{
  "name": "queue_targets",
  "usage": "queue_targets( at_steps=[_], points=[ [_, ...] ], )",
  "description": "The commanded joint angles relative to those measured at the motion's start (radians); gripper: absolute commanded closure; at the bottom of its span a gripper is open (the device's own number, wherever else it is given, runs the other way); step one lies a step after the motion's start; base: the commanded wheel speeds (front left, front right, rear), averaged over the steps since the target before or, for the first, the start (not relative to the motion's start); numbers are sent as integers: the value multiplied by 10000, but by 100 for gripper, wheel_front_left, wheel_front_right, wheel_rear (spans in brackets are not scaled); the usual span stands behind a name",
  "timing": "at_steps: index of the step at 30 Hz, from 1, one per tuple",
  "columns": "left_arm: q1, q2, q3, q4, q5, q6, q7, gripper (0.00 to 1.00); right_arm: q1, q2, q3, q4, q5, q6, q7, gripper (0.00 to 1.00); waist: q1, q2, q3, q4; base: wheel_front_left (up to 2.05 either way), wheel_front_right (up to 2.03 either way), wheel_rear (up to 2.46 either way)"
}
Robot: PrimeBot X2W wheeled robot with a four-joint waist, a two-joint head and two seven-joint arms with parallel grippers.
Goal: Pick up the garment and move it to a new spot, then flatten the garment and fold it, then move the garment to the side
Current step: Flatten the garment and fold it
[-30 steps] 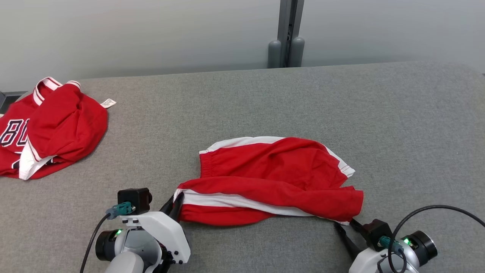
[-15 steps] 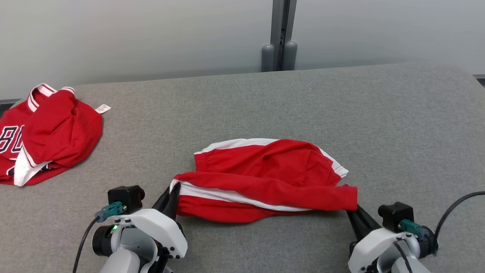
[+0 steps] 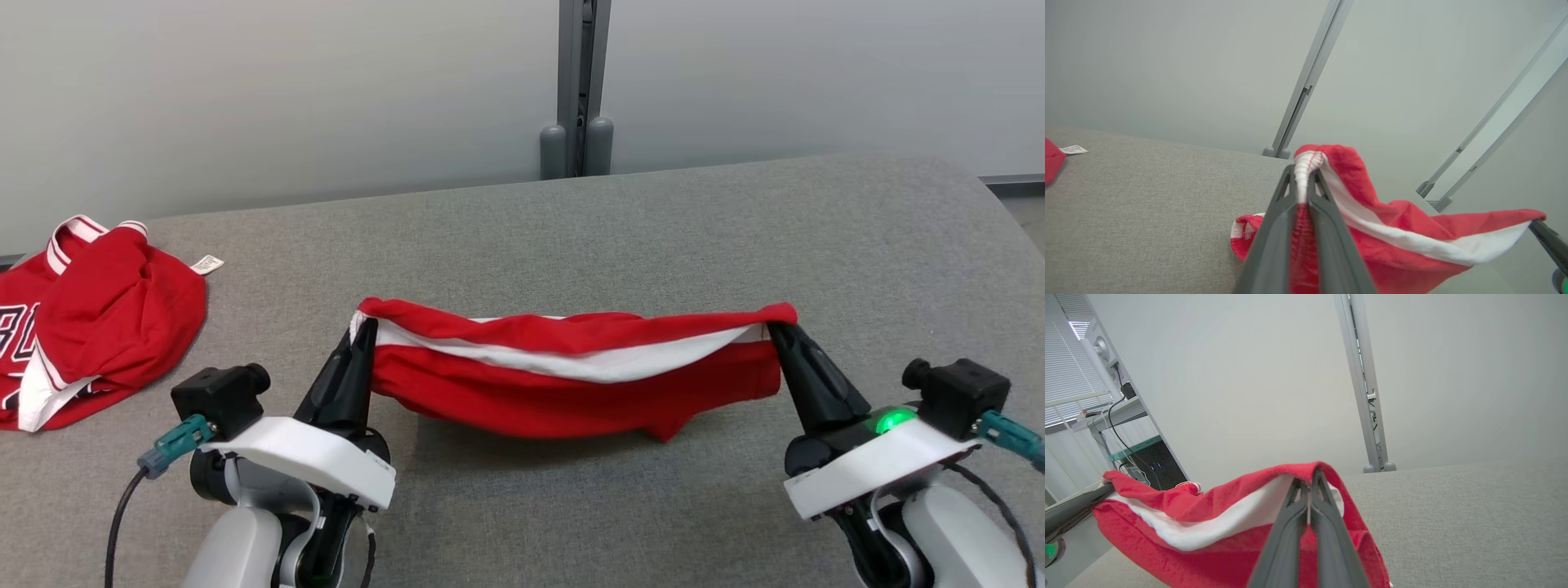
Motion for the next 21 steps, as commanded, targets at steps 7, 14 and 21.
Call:
queue_targets(
  at_steps=[7, 14, 21],
  points=[
    [-90, -16, 252, -1469, -544, -17, 116, 100, 284, -675, -517, -1829, 838, 3, 157, 100, 0, 0, -185, -104, 0, 0, 0],
    [-226, 156, 456, -3671, -1030, 142, 728, 100, 623, -1108, -1691, -4050, 1250, 3, 662, 100, 0, 0, -254, -170, 0, 0, 0],
    [-1254, 415, 379, -5414, -1524, 368, 2048, 100, 508, -1078, -2864, -5795, 1309, 3, 1782, 100, 0, 0, 9, -197, 0, 0, 0]
  ],
)
